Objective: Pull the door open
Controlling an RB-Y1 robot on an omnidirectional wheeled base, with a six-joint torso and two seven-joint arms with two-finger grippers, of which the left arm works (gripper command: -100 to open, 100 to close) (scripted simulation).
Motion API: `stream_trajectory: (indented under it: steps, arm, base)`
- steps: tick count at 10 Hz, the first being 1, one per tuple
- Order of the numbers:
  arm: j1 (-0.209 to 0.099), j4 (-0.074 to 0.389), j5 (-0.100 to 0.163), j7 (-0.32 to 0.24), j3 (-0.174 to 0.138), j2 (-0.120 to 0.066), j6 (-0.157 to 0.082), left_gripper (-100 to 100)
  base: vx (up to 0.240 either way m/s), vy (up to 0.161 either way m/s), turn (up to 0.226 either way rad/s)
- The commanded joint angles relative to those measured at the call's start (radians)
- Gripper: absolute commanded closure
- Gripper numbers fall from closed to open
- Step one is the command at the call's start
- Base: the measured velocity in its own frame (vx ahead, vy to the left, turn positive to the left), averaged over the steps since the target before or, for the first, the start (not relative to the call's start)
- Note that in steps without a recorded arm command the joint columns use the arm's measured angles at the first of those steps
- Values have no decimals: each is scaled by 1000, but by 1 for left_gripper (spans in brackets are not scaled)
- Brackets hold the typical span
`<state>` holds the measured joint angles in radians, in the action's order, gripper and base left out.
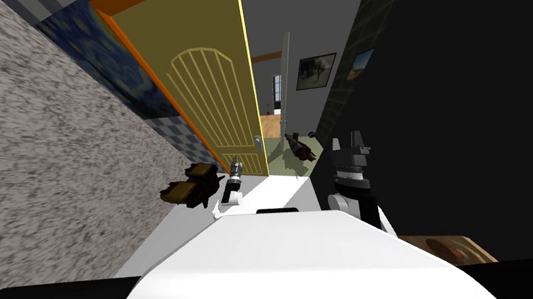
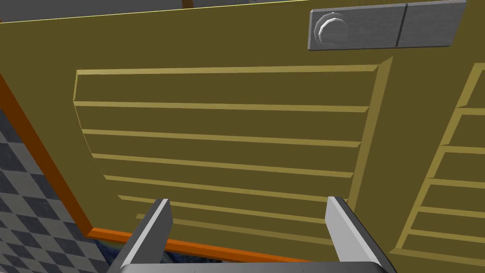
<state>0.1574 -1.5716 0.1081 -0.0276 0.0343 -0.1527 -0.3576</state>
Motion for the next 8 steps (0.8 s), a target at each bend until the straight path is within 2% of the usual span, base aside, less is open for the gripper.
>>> stream_trajectory:
  steps: [1, 8]
  arm:
    - [-17, 31, 0, -6, 4, -4, 6, -100]
    - [-82, 150, 2, -28, 19, -19, 27, -100]
  base:
    - [102, -29, -54]
    - [104, -12, -54]
